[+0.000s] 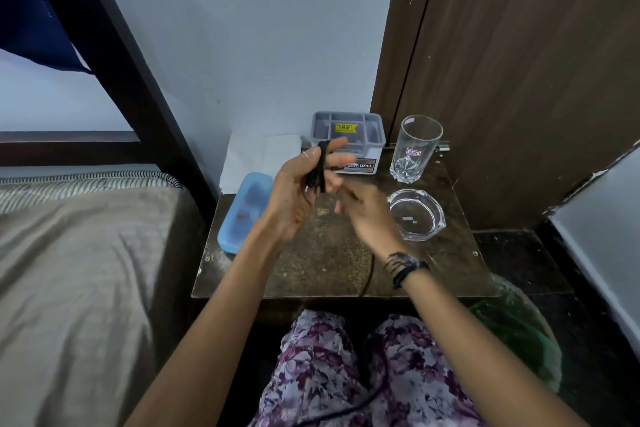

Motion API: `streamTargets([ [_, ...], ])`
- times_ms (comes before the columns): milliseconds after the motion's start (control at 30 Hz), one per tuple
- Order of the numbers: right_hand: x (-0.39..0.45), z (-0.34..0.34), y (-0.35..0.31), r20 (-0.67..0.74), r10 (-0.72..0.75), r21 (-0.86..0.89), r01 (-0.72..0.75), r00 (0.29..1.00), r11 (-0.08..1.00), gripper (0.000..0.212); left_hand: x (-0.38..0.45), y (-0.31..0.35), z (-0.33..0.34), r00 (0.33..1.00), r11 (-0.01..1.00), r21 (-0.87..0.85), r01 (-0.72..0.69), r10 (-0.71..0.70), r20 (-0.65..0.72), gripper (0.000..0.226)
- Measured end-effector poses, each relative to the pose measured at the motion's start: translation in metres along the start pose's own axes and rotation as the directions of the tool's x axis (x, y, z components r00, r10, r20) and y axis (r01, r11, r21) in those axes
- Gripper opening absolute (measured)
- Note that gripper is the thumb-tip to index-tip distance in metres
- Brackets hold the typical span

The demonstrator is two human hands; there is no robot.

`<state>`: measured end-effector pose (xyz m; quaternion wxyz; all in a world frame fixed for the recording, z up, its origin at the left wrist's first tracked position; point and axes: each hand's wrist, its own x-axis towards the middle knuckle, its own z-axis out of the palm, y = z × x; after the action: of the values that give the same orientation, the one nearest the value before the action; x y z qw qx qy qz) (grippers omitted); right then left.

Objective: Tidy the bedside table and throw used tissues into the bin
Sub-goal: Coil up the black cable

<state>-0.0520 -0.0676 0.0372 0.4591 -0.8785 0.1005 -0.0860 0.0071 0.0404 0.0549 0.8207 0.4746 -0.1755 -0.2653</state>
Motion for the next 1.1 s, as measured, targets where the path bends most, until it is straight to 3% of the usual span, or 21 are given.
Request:
streamTargets([
  [67,-0.004,0.007,-0.005,0.076,0.015,-0.029,-0.013,0.997,0.999,0.029,0.007,-0.009,0.002,0.995,0.999,0.031,-0.02,0.022,-0.094,0.028],
  [133,-0.006,0.004,-0.009,0.115,0.013,-0.104,-0.001,0.993,0.995,0.024,0.007,-0.015,0.001,0.982,0.967,0.255,-0.025,0.071,-0.174,0.024],
  [167,-0.006,0.0,-0.011,0.113,0.003,-0.159,0.015,0.994,0.987,0.022,0.005,-0.016,0.0,0.98,0.898,0.44,-0.025,0.11,-0.168,0.022],
  [200,-0.006,-0.005,-0.012,0.097,-0.016,-0.215,0.037,0.995,0.976,0.02,0.003,-0.016,-0.002,0.981,0.761,0.648,-0.027,0.143,-0.127,0.019],
  [233,-0.005,-0.012,-0.013,0.075,-0.043,-0.263,0.061,0.996,0.963,0.019,0.002,-0.015,-0.004,0.986,0.564,0.824,-0.044,0.158,-0.055,0.017],
  [267,-0.005,-0.019,-0.014,0.047,-0.075,-0.29,0.085,0.996,0.953,0.018,0.001,-0.014,-0.007,0.989,0.381,0.922,-0.068,0.147,0.012,0.017],
  [300,-0.004,-0.026,-0.015,0.011,-0.104,-0.296,0.103,0.995,0.95,0.016,0.002,-0.013,-0.009,0.991,0.277,0.958,-0.078,0.126,0.044,0.017],
  [333,-0.003,-0.033,-0.015,-0.026,-0.133,-0.298,0.119,0.991,0.947,0.013,0.002,-0.011,-0.01,0.993,0.253,0.965,-0.068,0.107,0.042,0.017],
  [400,0.0,-0.044,-0.015,-0.093,-0.191,-0.327,0.151,0.977,0.933,0.015,0.0,-0.005,-0.012,0.998,0.35,0.937,-0.001,0.058,-0.02,0.021],
  [467,0.006,-0.053,-0.009,-0.167,-0.226,-0.334,0.161,0.96,0.929,0.017,-0.006,0.003,-0.01,0.996,0.574,0.814,0.088,-0.078,-0.053,0.029],
  [533,0.011,-0.057,-0.002,-0.236,-0.212,-0.258,0.149,0.948,0.955,0.02,-0.014,0.011,-0.005,0.981,0.756,0.642,0.126,-0.193,0.034,0.038],
  [633,0.011,-0.043,0.009,-0.226,-0.095,-0.056,0.084,0.969,0.995,0.027,-0.019,0.013,0.001,0.987,0.904,0.421,0.075,-0.127,0.097,0.04],
  [733,0.002,-0.014,0.014,-0.092,0.006,0.064,0.0,0.996,0.998,0.027,-0.012,0.006,0.005,0.992,0.981,0.192,0.017,-0.041,0.12,0.035],
  [800,-0.004,0.0,0.01,-0.015,0.039,0.064,-0.038,0.999,0.997,0.026,-0.004,-0.004,0.008,0.995,0.988,0.155,-0.014,-0.001,0.097,0.034],
  [867,-0.008,0.006,0.003,0.021,0.061,0.036,-0.062,0.998,0.997,0.033,0.004,-0.014,0.01,0.999,0.956,0.293,-0.024,0.03,-0.015,0.038],
  [933,-0.011,0.006,-0.001,0.041,0.045,-0.038,-0.044,0.998,0.998,0.026,0.006,-0.023,0.008,0.991,0.834,0.551,-0.017,0.088,-0.102,0.034],
  [1000,-0.012,-0.002,0.0,0.06,0.025,-0.14,-0.016,0.998,0.99,0.02,0.005,-0.026,0.003,0.988,0.638,0.77,-0.01,0.123,-0.089,0.025],
  [1033,-0.012,-0.007,0.002,0.053,0.015,-0.186,-0.005,0.998,0.983,0.02,0.005,-0.026,0.001,0.988,0.568,0.823,-0.002,0.13,-0.087,0.026],
  [1100,-0.01,-0.022,0.005,-0.006,-0.017,-0.196,0.015,1.0,0.981,0.017,0.002,-0.024,-0.003,0.984,0.538,0.843,0.021,0.138,-0.113,0.033],
])
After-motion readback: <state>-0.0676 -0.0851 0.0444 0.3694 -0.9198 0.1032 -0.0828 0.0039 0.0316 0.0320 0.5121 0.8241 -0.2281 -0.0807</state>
